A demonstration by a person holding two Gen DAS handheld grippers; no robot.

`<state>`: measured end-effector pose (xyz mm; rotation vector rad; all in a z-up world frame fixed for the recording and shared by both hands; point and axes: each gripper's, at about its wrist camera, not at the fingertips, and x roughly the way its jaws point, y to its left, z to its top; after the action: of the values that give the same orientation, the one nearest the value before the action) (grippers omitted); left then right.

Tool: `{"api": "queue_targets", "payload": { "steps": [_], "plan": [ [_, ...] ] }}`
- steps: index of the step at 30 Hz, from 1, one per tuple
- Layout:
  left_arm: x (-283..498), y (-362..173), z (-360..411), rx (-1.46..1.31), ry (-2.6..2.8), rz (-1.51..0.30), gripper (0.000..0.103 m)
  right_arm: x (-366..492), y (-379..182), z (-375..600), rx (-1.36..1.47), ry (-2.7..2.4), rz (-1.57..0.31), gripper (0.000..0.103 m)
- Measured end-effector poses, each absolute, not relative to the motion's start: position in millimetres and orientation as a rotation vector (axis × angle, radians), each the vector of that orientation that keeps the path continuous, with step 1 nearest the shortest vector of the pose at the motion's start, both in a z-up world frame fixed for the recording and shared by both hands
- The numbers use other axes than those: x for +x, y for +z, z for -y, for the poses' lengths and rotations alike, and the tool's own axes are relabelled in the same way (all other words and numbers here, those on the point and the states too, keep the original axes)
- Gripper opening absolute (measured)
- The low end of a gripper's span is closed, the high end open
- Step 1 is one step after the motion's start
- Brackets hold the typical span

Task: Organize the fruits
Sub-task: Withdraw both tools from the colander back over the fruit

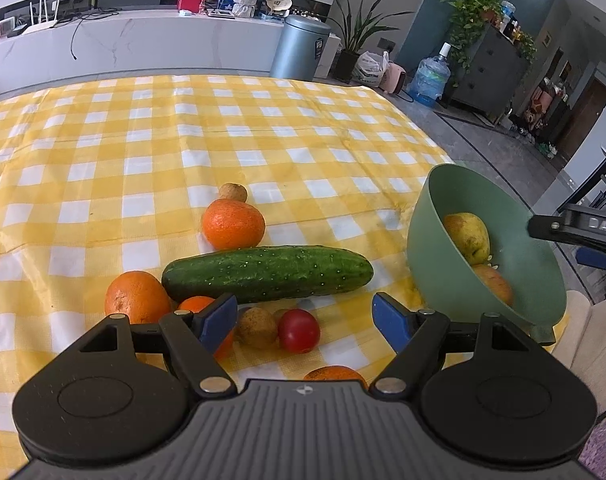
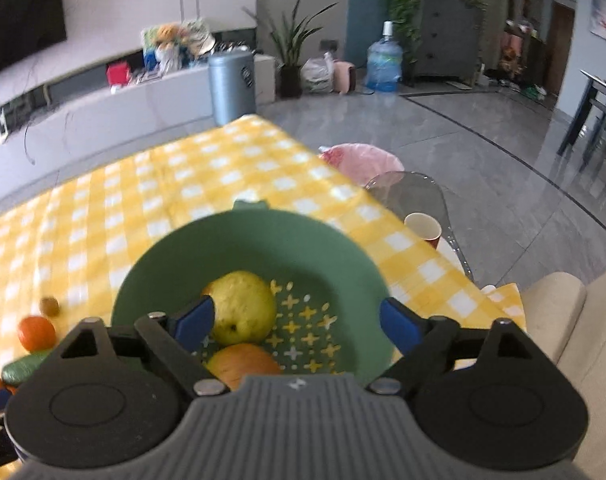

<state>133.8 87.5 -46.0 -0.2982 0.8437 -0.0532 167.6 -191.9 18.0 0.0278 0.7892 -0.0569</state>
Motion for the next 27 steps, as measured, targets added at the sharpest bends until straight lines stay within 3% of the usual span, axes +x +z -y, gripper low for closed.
{"api": "queue_targets", "payload": {
  "steps": [11, 27],
  "plan": [
    [121, -26, -100, -0.387, -0.055, -0.816, 0.09, 145, 36, 190, 0.135, 0.019, -0.787, 0.088],
    [66, 12, -137, -0.374, 0.152, -0.883, 0.087, 104, 64, 113, 0.164, 0.278, -0.856, 0.089]
  ]
}}
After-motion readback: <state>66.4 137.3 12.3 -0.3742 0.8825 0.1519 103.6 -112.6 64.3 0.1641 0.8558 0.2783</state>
